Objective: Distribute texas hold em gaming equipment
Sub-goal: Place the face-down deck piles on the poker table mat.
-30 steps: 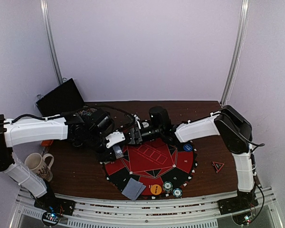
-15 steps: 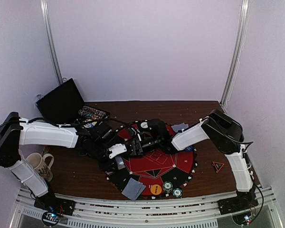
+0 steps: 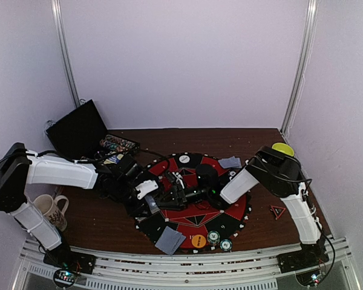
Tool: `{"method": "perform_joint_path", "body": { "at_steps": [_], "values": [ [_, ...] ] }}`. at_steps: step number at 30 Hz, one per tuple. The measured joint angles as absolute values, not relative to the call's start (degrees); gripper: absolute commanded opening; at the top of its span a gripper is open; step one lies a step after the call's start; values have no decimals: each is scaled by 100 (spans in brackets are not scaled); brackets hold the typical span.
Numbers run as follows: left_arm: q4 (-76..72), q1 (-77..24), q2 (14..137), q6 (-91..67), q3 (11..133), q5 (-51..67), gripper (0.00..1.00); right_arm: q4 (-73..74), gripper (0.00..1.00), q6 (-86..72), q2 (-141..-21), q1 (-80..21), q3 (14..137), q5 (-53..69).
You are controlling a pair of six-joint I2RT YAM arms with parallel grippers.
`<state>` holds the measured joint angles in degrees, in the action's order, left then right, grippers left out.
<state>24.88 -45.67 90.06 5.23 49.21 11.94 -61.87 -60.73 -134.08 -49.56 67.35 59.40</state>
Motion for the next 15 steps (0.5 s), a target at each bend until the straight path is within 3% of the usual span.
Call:
{"method": "perform_joint_path", "body": {
  "at_steps": [15],
  "values": [
    [2453,-4499,9021,504,4897,1286,36,-5376,62,-5561,-13439,-4971,7220,5817]
  ]
}}
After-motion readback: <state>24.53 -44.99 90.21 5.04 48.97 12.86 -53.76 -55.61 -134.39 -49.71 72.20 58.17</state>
